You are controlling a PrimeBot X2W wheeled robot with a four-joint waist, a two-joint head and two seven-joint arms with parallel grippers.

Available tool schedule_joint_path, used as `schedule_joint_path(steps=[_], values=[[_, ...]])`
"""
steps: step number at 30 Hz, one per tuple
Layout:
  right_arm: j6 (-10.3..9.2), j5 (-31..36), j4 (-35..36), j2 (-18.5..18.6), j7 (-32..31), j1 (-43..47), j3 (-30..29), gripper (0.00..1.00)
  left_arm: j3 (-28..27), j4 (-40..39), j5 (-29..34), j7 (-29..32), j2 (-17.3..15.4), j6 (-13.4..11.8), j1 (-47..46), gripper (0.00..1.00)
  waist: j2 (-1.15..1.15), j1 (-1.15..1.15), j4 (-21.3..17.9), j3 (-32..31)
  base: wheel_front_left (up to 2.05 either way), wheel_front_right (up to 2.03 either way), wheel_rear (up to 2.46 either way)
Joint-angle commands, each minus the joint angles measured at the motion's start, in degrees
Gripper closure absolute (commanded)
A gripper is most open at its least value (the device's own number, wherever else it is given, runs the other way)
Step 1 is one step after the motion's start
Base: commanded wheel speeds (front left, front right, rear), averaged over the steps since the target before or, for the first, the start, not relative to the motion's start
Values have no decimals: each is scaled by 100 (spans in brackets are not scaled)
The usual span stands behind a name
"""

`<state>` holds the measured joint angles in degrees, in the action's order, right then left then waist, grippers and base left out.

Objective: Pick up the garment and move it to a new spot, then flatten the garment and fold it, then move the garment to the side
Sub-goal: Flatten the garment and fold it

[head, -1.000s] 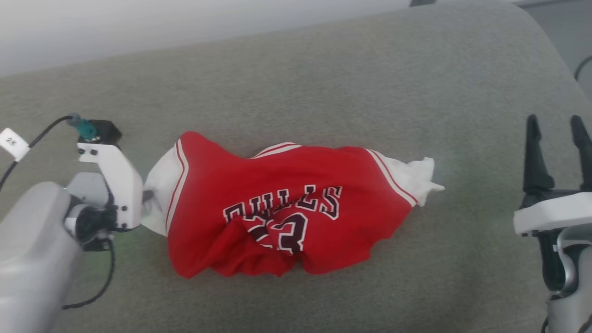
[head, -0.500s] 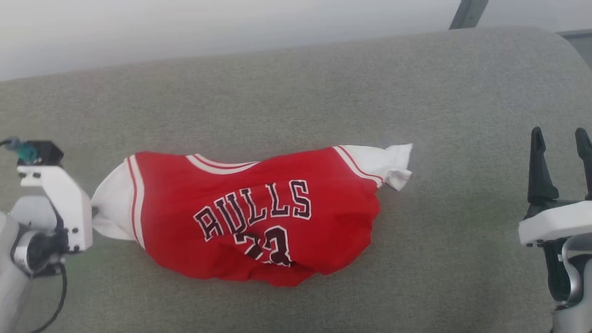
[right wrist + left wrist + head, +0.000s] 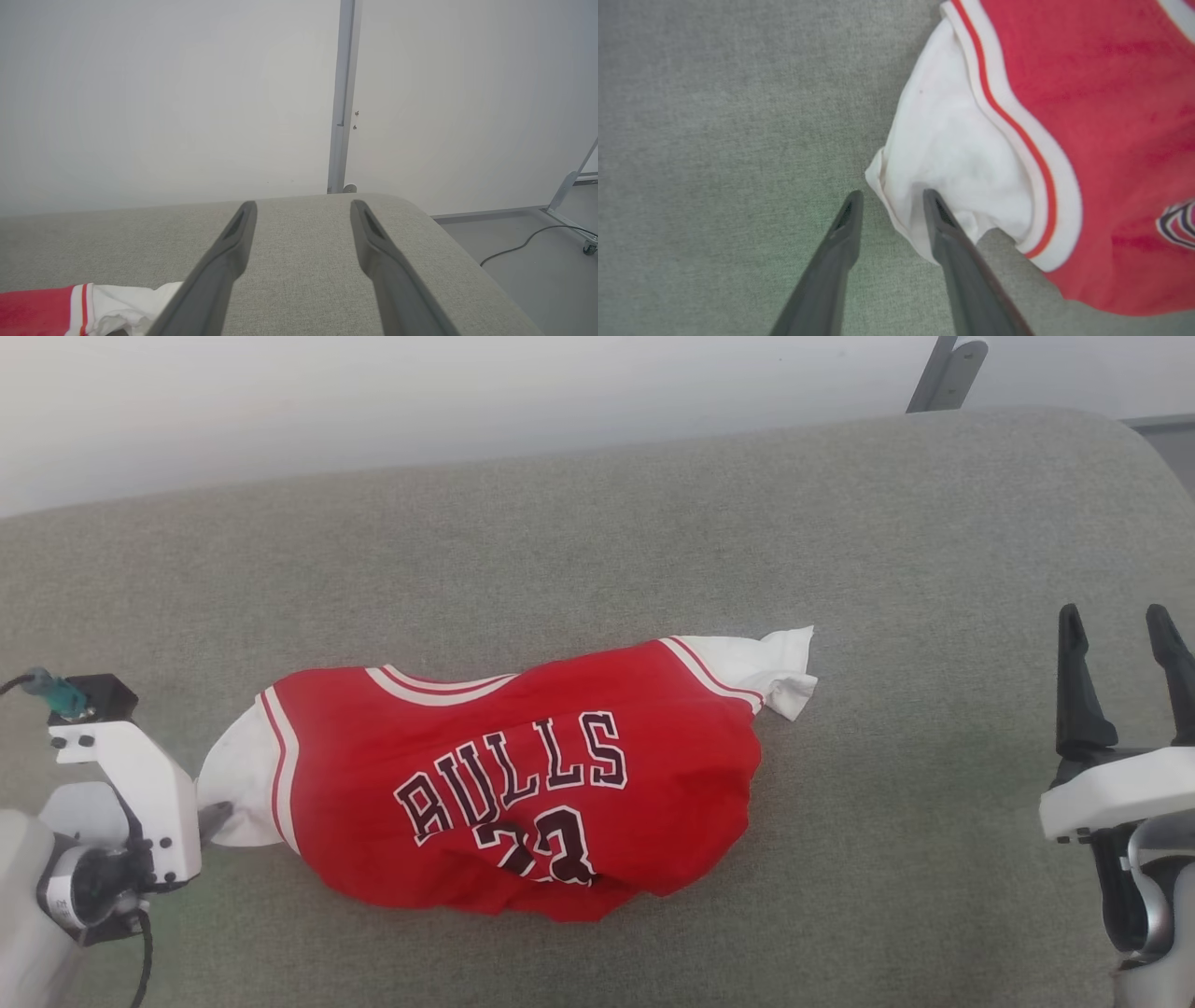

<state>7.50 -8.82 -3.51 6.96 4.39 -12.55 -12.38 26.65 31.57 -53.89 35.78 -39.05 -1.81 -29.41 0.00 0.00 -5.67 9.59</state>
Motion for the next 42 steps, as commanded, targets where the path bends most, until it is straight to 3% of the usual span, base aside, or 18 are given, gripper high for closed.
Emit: schedule_joint_path(steps=[1, 14, 15, 16, 18, 28, 42], values=[[-2, -45, 56, 22, -22, 47, 7, 0, -32, -7, -42, 41, -32, -55, -45, 0, 0, 0, -8, -6, 0, 0, 0], [-2, -199, 193, 186, -342, -2, 221, 0, 237, 105, 201, 461, -7, -227, -424, 0, 0, 0, -41, 173, 0, 0, 0], [-1, -246, 201, 210, -407, -22, 286, 0, 240, 170, 199, 477, 26, -236, -462, 18, 0, 0, -44, 197, 0, 0, 0], [-1, -288, 200, 250, -485, -44, 374, 0, 233, 237, 165, 487, 76, -235, -491, 52, 0, 0, -47, 221, 0, 0, 0], [-1, -435, 184, 357, -659, -88, 563, 0, 275, 346, 126, 502, 163, -148, -492, 100, 0, 0, -40, 270, 0, 0, 0], [-1, -1549, -348, 1112, -2247, -868, 1787, 0, 485, 668, 216, 243, 619, 232, -848, 100, 0, 0, 339, 615, 0, 0, 0], [-1, -1894, -1765, 1329, -3992, -2105, 2436, 0, 754, 911, 393, 37, 1099, 542, -1471, 100, 0, 0, 908, 1072, 0, 0, 0]])
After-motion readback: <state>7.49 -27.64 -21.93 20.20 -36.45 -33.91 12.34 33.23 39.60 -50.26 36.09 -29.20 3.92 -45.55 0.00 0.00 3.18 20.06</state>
